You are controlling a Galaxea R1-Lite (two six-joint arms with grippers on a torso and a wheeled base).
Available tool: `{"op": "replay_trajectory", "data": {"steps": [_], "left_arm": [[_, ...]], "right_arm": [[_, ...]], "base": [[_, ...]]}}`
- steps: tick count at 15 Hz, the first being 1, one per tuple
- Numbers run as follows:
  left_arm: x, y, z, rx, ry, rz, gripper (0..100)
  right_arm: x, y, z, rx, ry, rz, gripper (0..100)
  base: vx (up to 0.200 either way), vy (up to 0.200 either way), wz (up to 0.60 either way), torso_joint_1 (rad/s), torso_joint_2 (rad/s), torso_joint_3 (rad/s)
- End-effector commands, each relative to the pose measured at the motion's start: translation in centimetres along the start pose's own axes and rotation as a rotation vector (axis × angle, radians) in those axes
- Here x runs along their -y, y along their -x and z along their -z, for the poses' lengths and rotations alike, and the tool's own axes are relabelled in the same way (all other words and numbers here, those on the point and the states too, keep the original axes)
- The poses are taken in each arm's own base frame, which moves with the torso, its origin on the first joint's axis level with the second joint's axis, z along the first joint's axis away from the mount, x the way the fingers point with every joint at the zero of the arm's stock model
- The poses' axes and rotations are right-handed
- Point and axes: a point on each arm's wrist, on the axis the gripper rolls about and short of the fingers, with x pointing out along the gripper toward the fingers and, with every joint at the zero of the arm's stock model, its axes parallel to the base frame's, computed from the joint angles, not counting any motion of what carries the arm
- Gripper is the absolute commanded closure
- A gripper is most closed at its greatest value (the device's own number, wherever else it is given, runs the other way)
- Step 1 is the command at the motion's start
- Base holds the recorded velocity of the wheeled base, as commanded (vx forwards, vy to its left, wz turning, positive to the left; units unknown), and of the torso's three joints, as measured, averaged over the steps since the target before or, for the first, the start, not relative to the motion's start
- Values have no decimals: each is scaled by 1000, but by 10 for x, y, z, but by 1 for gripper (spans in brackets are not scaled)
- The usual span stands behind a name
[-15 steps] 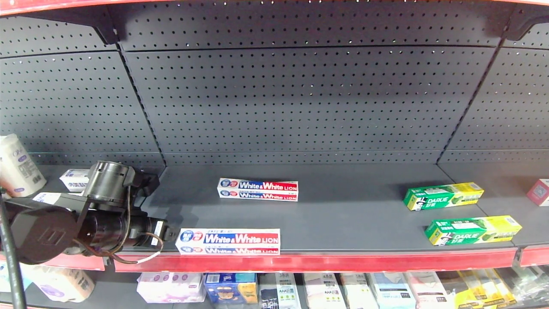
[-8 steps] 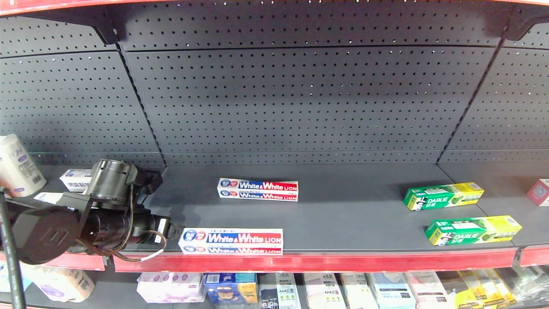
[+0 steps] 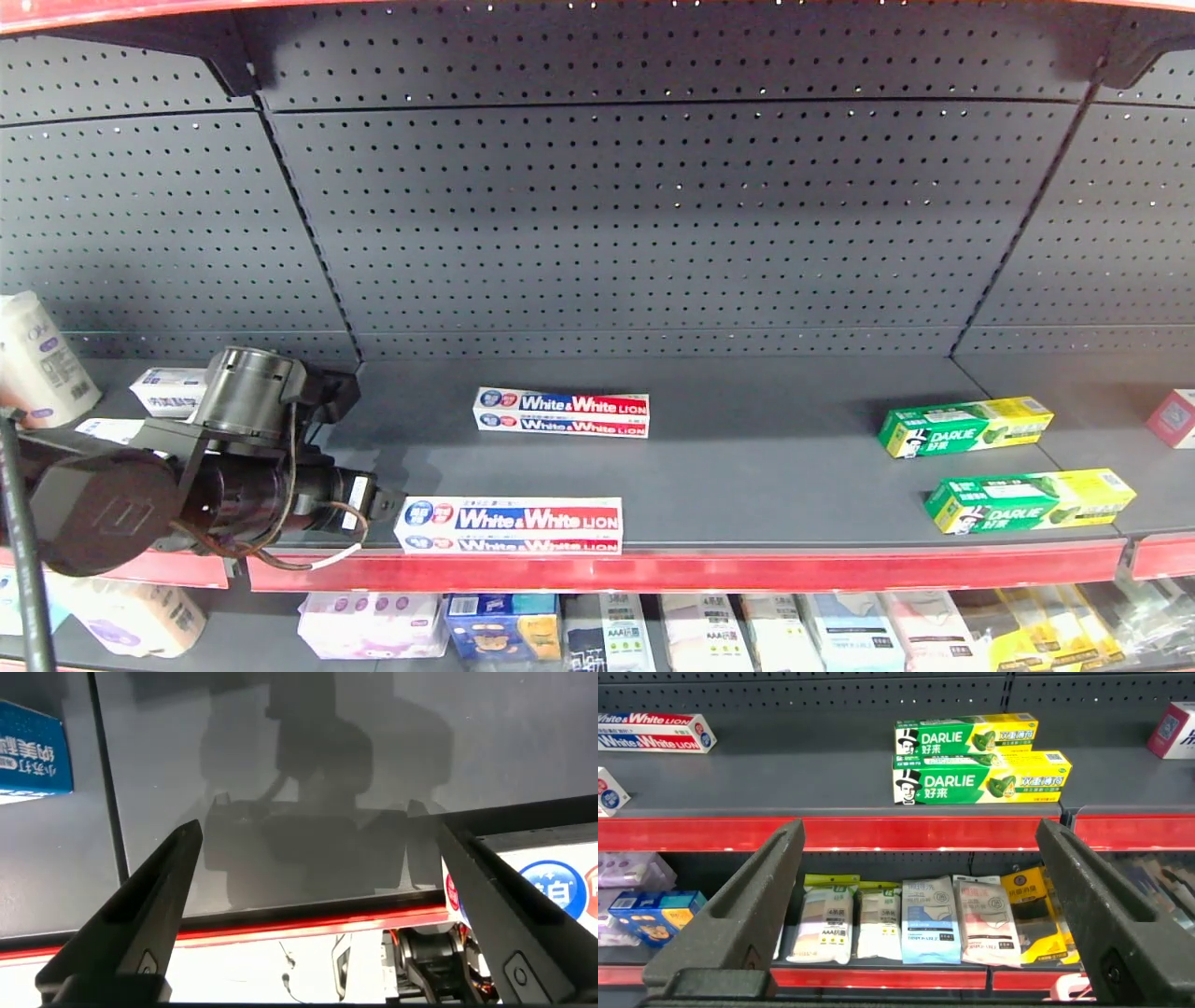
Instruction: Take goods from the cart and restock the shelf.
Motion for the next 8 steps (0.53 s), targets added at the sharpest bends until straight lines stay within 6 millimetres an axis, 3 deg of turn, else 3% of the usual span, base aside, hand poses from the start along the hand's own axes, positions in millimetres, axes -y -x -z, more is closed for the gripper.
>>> {"op": "replay_trajectory", "data": {"steps": [1, 8], "left_arm": [[2, 0, 0, 1, -4, 4, 0], [6, -2, -1, 14, 7, 13, 0]], "right_arm": [[0, 0, 0, -1, 1, 0, 0], [0, 0, 0, -1, -1, 0, 0]], "base": [[0, 0, 0, 0, 0, 0], [0, 0, 0, 0, 0, 0]]}}
